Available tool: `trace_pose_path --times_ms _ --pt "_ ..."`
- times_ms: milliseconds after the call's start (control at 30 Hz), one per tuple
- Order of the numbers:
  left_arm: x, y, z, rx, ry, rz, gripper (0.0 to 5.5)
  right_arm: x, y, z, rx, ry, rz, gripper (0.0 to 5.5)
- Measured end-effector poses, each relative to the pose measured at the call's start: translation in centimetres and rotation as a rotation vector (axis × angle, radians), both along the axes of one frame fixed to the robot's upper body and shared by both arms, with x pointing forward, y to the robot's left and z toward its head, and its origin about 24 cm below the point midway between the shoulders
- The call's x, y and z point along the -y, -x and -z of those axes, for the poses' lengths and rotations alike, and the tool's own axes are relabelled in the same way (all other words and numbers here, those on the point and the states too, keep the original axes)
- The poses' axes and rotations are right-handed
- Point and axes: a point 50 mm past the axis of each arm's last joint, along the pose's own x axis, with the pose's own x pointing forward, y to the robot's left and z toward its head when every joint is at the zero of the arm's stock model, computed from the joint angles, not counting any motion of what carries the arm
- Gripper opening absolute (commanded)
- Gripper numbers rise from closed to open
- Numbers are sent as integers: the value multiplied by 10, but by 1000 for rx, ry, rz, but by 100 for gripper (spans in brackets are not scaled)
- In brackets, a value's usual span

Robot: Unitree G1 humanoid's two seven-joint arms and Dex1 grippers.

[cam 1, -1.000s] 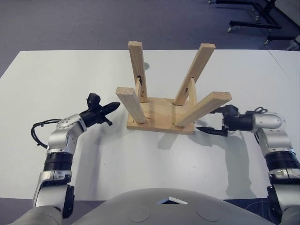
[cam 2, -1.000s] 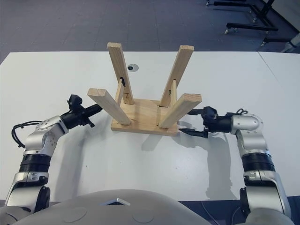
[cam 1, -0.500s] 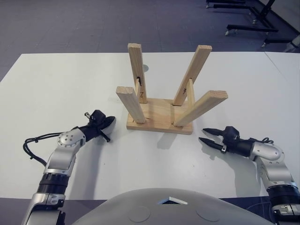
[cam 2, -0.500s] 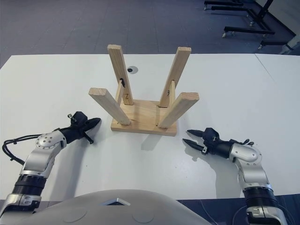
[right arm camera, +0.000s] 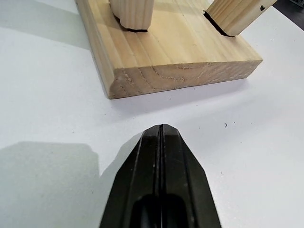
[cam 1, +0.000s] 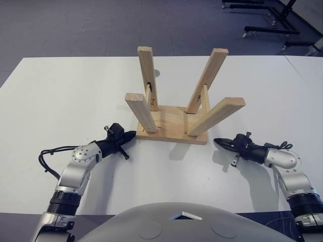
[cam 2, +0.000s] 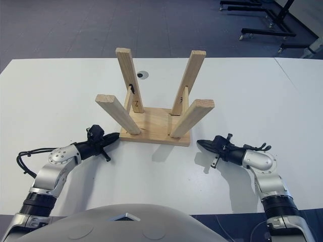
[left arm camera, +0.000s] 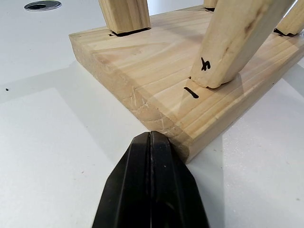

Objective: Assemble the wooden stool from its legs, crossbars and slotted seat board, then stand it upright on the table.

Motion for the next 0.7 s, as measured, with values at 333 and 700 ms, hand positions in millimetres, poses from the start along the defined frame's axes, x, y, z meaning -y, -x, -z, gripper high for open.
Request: trace_pose_path --times_ms 333,700 --pt "2 -4 -1 -5 1 2 0 -21 -5 -2 -34 -15 -31 1" --pt "1 -4 -2 -42 27 24 0 -19 -4 -4 -60 2 -64 1"
